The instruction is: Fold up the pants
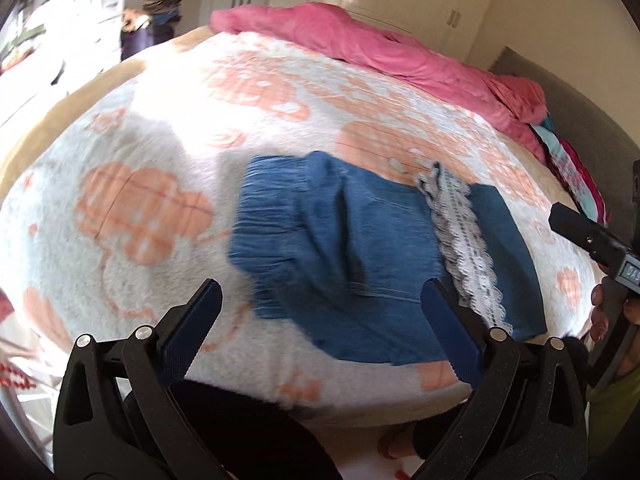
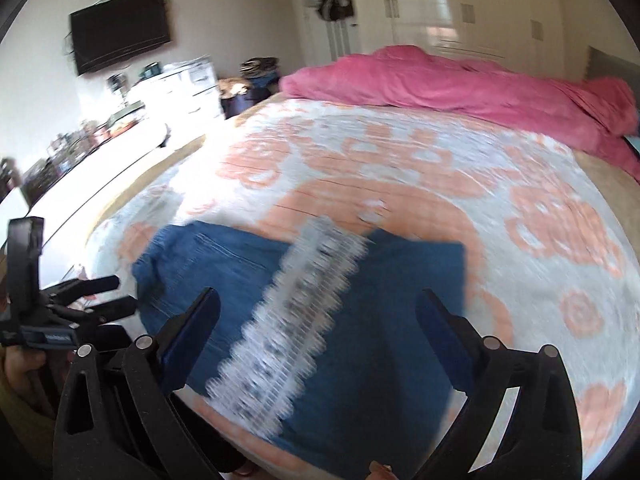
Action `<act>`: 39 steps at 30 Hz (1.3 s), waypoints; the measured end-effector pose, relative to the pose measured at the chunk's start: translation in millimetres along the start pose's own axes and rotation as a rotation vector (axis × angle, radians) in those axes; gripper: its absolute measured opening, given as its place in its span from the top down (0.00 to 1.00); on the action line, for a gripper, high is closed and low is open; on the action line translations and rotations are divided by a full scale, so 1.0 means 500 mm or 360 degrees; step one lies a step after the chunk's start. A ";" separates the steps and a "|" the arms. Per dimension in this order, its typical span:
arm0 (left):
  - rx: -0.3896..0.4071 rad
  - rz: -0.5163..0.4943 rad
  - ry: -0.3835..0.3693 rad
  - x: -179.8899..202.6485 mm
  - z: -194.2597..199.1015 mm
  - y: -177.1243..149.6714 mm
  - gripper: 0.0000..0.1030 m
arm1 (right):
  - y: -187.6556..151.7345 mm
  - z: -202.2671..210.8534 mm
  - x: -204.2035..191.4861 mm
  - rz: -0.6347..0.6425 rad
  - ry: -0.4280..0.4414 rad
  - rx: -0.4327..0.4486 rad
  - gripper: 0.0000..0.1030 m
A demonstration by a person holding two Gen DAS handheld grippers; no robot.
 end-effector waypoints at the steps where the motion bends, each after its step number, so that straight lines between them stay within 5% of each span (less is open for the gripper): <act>1: -0.0001 0.0046 0.0002 -0.015 -0.003 0.002 0.09 | 0.021 -0.015 -0.013 0.0038 0.0034 -0.0005 0.05; 4: -0.0027 0.0144 -0.0028 -0.044 -0.016 0.003 0.09 | 0.074 -0.064 -0.051 0.0144 0.0102 -0.0030 0.05; 10: -0.0143 0.0305 -0.0278 -0.060 -0.041 -0.008 0.10 | 0.150 -0.175 -0.147 0.0330 0.0388 -0.0159 0.05; 16: -0.0170 0.0324 -0.0312 -0.061 -0.061 -0.018 0.28 | 0.172 -0.265 -0.219 0.0469 0.0534 -0.0316 0.05; 25: -0.0184 0.0282 -0.0306 -0.054 -0.072 -0.025 0.30 | 0.160 -0.379 -0.259 0.0436 0.0638 -0.0473 0.05; 27: -0.0185 0.0281 -0.0303 -0.050 -0.074 -0.026 0.30 | 0.148 -0.395 -0.272 0.0426 0.0689 -0.0505 0.17; 28: -0.0186 0.0282 -0.0303 -0.047 -0.075 -0.026 0.30 | 0.141 -0.398 -0.280 0.0489 0.0675 -0.0511 0.42; 29: -0.0182 0.0286 -0.0307 -0.044 -0.077 -0.025 0.30 | 0.138 -0.393 -0.286 0.0507 0.0705 -0.0494 0.50; 34: -0.0122 0.0289 -0.0312 -0.042 -0.066 -0.022 0.29 | 0.149 -0.343 -0.254 0.0418 0.0773 -0.0386 0.65; 39: -0.0125 0.0324 -0.0385 -0.015 -0.055 -0.014 0.28 | 0.166 -0.262 -0.182 0.0269 0.0880 -0.0229 0.66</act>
Point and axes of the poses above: each gripper's, at about its wrist camera, not at the fingertips, and z roughly against the way its jaws point, x to its right, y to its top, the point moved 3 cm from there along -z, roughly the way its jaws point, and after that the axes turned 15 degrees about z, right-handed, at the moved point
